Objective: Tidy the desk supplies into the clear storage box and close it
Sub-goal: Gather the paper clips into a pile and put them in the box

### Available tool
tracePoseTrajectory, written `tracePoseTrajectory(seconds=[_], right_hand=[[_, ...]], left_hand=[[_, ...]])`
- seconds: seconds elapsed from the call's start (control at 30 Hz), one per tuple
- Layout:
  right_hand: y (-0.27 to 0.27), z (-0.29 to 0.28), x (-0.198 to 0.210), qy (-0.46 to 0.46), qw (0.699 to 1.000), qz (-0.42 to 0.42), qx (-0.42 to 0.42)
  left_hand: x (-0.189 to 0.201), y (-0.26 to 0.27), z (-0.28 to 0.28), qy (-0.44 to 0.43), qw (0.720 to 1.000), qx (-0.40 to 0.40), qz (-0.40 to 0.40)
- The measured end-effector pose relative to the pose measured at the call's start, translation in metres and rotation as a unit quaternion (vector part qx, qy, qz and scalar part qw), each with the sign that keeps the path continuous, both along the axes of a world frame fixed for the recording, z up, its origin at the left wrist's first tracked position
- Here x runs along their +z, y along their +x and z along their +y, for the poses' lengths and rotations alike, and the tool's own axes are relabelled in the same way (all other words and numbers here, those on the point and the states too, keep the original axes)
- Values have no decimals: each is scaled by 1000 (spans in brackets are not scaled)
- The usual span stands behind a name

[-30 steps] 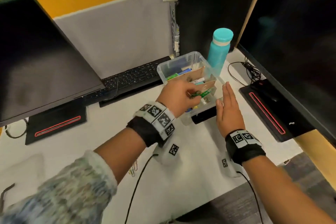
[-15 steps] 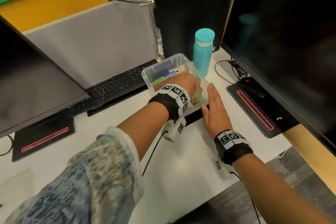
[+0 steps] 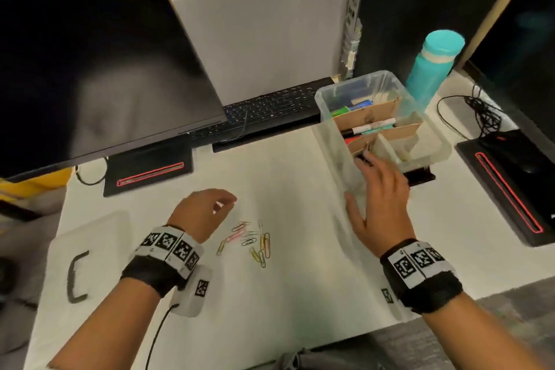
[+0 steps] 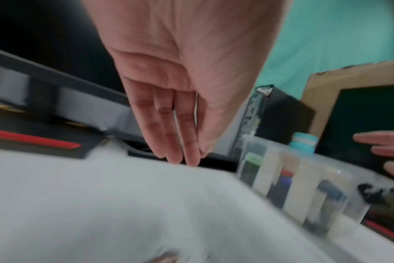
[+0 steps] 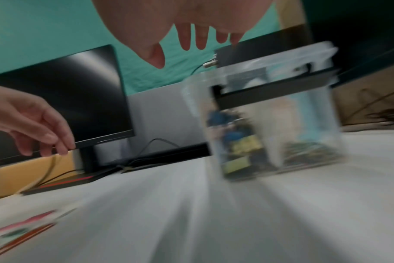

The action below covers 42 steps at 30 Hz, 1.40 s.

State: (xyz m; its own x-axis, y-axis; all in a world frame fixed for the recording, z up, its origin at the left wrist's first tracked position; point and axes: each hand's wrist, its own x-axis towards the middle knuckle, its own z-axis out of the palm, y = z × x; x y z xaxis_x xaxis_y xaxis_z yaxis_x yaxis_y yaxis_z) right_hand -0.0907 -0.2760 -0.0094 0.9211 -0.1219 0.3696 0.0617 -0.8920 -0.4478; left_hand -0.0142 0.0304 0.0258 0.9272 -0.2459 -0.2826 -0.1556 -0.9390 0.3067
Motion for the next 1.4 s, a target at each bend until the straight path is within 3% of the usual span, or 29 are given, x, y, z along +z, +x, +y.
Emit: tracePoseTrajectory(seconds=[0.1,0.17,0.27,0.33,0.57,0.77,0.93,1.03,1.2,1.4], right_hand=[[-4,53,-16,20,992,64,109],[-5,83,-29,25,969,199,147],[-7,119,-46,36,914,388,115],[-5,143,-52,51,898,429,87],[6,190,-54,33,909,413,50],[5,195,-52,-17,918,392,49],[11,196,-52,-10,917,397,42],[11,191,-51,-2,918,394,50],[13,177,-52,40,920,385,55],[14,164,-59,104,910,390,89]], left_hand=[[-31,-27,48,16,998,35,55],[-47,-39,63,16,995,47,82],[-66,-48,68,-21,991,80,101],[-77,-47,66,-50,989,99,94],[-87,-40,63,-88,990,82,70],[-86,-40,66,48,998,-47,21],[-85,-29,60,-117,992,-8,36],[-86,-21,47,-168,984,-12,51],[-89,-7,32,-122,987,-31,95],[-88,0,28,-58,993,-70,70]])
